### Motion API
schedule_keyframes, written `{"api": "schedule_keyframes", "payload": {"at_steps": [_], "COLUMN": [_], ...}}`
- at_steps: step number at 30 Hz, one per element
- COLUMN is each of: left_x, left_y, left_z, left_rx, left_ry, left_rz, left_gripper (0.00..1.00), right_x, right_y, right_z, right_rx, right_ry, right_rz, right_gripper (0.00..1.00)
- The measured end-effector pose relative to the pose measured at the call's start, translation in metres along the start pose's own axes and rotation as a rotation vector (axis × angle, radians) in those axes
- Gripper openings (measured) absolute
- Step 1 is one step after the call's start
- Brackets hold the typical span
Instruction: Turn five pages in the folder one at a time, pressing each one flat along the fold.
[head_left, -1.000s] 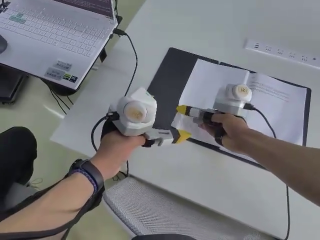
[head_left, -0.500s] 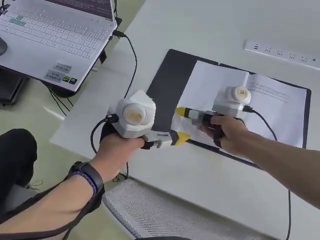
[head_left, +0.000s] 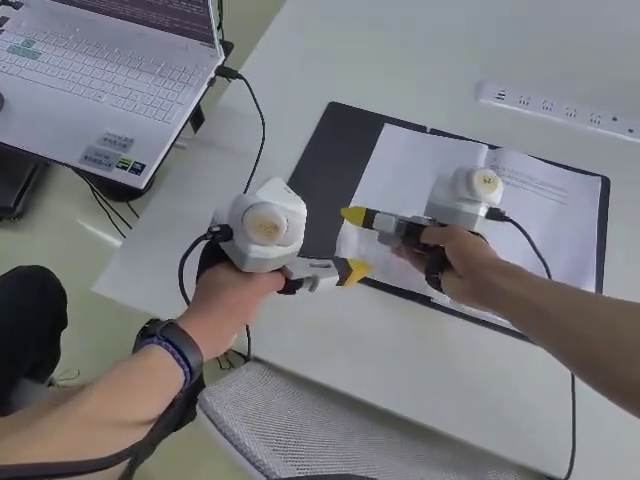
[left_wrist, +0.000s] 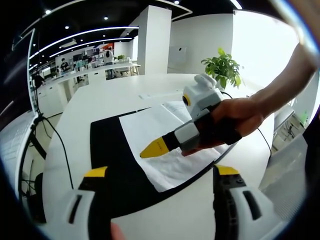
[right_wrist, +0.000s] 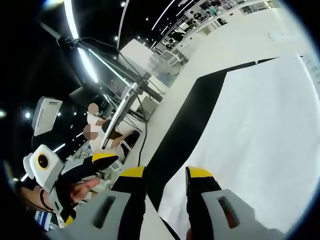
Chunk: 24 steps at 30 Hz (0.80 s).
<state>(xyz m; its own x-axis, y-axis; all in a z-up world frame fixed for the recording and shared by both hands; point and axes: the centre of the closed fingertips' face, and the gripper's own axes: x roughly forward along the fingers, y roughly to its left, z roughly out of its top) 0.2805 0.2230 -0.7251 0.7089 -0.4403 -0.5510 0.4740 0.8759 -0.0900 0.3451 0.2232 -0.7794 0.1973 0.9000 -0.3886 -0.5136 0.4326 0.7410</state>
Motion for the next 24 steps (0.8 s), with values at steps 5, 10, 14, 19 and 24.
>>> {"api": "schedule_keyframes", "payload": {"at_steps": [5, 10, 14, 19, 24], "left_x": [0.004, 0.011, 0.018, 0.026, 0.038], "left_y": [-0.002, -0.005, -0.006, -0.008, -0.01], "left_z": [0.005, 0.008, 0.008, 0.006, -0.002], "left_rx": [0.002, 0.017, 0.033, 0.051, 0.075], "left_ry": [-0.001, 0.002, 0.011, 0.023, 0.055], "left_rz": [-0.005, -0.015, -0.023, -0.033, -0.048], "left_gripper": [0.8, 0.75, 0.71, 0.61, 0.53], "right_x": [-0.011, -0.028, -0.043, -0.058, -0.075], "right_y": [0.0, 0.006, 0.009, 0.009, -0.001], "right_z": [0.015, 0.031, 0.043, 0.053, 0.061], "right_rx": [-0.016, -0.029, -0.024, -0.024, -0.022], "right_ry": [-0.036, -0.085, -0.123, -0.153, -0.181], "right_rz": [0.001, -0.011, -0.02, -0.036, -0.059], "right_gripper": [0.3, 0.29, 0.27, 0.25, 0.24]}}
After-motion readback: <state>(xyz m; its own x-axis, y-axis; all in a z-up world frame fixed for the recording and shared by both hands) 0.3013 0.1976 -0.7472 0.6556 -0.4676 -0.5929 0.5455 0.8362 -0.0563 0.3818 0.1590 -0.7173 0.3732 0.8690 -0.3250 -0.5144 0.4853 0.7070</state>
